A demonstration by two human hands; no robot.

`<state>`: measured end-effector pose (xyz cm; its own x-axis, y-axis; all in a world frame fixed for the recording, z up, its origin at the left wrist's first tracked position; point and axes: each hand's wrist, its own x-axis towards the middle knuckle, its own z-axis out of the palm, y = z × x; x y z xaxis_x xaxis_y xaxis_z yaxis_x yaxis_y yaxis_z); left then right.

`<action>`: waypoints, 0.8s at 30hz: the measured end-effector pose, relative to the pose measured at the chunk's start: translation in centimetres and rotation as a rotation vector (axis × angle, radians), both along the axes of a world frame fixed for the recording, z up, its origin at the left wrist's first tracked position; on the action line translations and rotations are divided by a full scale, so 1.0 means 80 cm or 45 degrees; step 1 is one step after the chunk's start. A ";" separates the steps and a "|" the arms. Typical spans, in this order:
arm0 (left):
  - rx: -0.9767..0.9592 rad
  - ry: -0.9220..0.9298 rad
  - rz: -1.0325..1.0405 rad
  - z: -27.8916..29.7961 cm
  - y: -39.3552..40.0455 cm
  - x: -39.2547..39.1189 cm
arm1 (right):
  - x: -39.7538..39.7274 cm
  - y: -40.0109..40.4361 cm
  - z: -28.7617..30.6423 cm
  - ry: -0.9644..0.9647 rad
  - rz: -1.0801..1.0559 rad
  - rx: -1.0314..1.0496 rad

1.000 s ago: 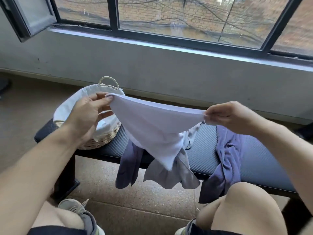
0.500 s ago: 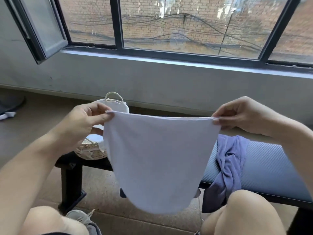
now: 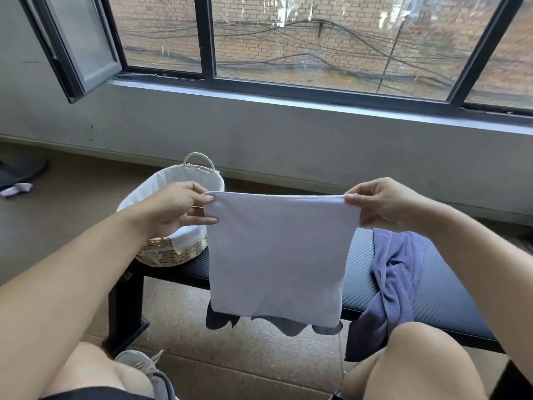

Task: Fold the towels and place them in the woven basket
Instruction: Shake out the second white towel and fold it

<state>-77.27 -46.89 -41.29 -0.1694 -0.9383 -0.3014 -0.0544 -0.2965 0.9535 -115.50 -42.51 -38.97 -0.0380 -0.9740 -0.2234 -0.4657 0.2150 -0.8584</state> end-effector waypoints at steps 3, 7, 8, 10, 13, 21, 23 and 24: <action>-0.098 -0.006 -0.020 0.020 -0.012 -0.004 | -0.012 -0.010 0.021 -0.038 -0.010 0.030; -0.307 -0.049 0.015 0.061 -0.047 -0.032 | -0.012 -0.050 0.051 -0.173 -0.200 -0.101; -0.362 -0.069 0.026 0.071 -0.057 -0.040 | -0.012 -0.061 0.058 -0.205 -0.250 -0.145; -0.461 -0.072 0.086 0.090 -0.078 -0.054 | -0.013 -0.079 0.074 -0.261 -0.315 -0.270; -0.618 -0.036 0.178 0.113 -0.099 -0.065 | -0.019 -0.082 0.095 -0.309 -0.329 -0.511; -0.864 -0.409 -0.013 0.057 -0.023 -0.024 | -0.042 -0.004 0.036 -0.164 -0.077 -0.623; -0.859 -0.538 -0.131 0.005 0.015 -0.014 | -0.046 0.024 -0.002 -0.023 0.070 -0.427; -0.847 -0.623 -0.193 -0.021 0.031 -0.008 | -0.048 0.033 -0.022 0.078 0.155 -0.330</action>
